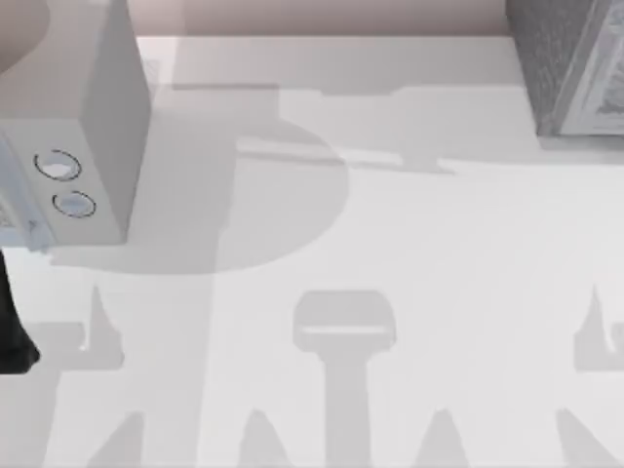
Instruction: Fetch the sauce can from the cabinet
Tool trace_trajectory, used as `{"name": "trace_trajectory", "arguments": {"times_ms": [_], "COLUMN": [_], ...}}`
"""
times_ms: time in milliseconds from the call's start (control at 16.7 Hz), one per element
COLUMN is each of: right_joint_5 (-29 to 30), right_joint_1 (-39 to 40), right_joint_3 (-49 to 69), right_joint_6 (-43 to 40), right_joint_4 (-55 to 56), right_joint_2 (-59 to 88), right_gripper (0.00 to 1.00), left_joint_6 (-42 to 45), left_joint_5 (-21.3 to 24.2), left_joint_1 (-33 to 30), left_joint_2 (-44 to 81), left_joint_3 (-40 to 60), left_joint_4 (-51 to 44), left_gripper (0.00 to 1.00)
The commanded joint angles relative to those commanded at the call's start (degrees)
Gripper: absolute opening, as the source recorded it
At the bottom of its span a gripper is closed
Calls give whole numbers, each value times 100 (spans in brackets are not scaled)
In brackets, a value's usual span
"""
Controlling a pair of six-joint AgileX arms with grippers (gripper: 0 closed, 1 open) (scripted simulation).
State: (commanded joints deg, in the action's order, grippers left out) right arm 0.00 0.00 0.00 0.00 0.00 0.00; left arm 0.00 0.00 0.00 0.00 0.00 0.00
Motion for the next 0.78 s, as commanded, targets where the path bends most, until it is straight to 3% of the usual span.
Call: {"name": "trace_trajectory", "arguments": {"times_ms": [360, 780], "right_joint_5": [60, 414], "right_joint_1": [107, 454], "right_joint_3": [612, 3726], "right_joint_6": [6, 39], "right_joint_4": [-151, -907], "right_joint_2": [550, 2977], "right_gripper": [100, 100], "left_joint_6": [0, 0], "left_joint_5": [0, 0], "left_joint_1": [0, 0], "left_joint_2": [0, 0], "left_joint_3": [0, 0], "left_joint_4": [0, 0], "left_gripper": [100, 100]}}
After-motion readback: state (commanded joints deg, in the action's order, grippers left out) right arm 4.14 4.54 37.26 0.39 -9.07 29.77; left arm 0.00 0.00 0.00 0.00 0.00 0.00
